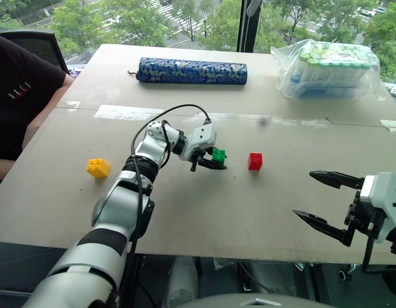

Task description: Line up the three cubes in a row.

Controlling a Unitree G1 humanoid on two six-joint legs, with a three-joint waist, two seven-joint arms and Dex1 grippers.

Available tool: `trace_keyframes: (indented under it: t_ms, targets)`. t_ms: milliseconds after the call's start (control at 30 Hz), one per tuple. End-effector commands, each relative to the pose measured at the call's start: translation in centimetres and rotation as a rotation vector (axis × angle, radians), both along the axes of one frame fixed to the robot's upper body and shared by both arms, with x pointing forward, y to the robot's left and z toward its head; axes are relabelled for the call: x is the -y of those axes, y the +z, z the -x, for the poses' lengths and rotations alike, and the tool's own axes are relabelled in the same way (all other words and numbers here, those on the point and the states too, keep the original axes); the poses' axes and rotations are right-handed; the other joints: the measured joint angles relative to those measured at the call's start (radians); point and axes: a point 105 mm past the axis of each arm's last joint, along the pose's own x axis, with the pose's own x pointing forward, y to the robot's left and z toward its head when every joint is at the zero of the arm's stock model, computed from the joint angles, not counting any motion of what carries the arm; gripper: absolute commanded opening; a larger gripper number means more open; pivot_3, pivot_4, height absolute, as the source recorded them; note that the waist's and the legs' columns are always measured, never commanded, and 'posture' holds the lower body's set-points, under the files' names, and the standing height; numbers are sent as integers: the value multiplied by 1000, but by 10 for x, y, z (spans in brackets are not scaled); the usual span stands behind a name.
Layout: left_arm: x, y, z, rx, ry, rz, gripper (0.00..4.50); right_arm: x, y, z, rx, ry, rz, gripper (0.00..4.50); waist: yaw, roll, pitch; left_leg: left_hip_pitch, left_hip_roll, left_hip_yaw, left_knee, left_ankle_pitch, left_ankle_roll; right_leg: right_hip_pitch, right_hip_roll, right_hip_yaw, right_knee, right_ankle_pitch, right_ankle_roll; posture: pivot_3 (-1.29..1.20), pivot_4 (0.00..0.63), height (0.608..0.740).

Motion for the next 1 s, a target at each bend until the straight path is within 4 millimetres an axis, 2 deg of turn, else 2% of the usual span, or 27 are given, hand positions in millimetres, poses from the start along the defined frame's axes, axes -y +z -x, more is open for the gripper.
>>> trace_keyframes:
  t_ms: [33, 100, 133, 267, 400, 467, 600, 667, 800, 933, 1000]
  targets:
    - [4, 7, -3, 30, -9, 0, 1293, -5, 8, 3, 54, 8, 2, 4500, 1, 0, 0, 0, 0, -1, 0, 0, 0, 0, 0, -1, 0, 0, 0, 0, 150, 740]
    - [4, 6, -2, 14, -10, 0, 1293, -6, 8, 3, 53, 8, 4, 4500, 2, 0, 0, 0, 0, -1, 0, 0, 0, 1, 0, -1, 0, 0, 0, 0, 150, 740]
    - [4, 5, -3, 9, -2, 4, 2407, -6, 8, 4, 52, 9, 4, 4500, 2, 0, 0, 0, 0, -1, 0, 0, 0, 1, 0, -1, 0, 0, 0, 0, 150, 740]
    - [0, 9, -5, 9, 17, 30, 4020, -7, 9, 4, 52, 12, 5, 4500, 3, 0, 0, 0, 0, -2, 0, 0, 0, 2, 0, -2, -1, 0, 0, 0, 150, 740]
    - [-14, 26, -4, 7, 42, 113, 4020, -9, 11, 3, 59, 27, 0, 4500, -1, 0, 0, 1, 0, -2, 1, 0, 0, 3, 0, -2, 0, 0, 0, 0, 150, 740]
    - [-30, 38, -1, 2, 72, 170, 4020, -11, 11, 2, 62, 41, -7, 4500, -3, 0, 0, 1, 0, -3, 1, 0, 0, 2, 0, -2, 0, 0, 0, 0, 150, 740]
    - [-68, 65, 28, 16, 161, 275, 4020, -18, 14, -6, 73, 99, -33, 4500, -7, 1, 0, 1, 0, -3, 0, 1, -2, 3, 0, -2, 0, 0, 0, 0, 150, 740]
    - [-80, 65, 44, 28, 221, 272, 4020, -23, 16, -11, 79, 132, -55, 4500, -17, 2, -1, 1, 0, -4, 1, 2, -4, 3, 0, -2, 0, 0, 0, 0, 150, 740]
    - [-90, 56, 70, 4, 332, 270, 4020, -32, 17, -19, 83, 190, -75, 4500, -13, 2, -1, 2, 0, -7, 1, 2, -4, 4, -2, -3, 1, 0, 0, 0, 150, 740]
    - [-99, 56, 74, 10, 521, 325, 4020, -43, 21, -22, 96, 248, -104, 4500, 6, 2, -1, 2, -1, -7, 2, 1, -1, 5, -3, -7, 1, 0, 0, 0, 150, 740]
    - [-96, 49, 80, 52, 606, 330, 4020, -49, 23, -23, 95, 276, -130, 4500, 3, 2, -1, 2, 0, -8, 2, 1, -1, 5, -3, -7, 1, 0, 0, 0, 150, 740]
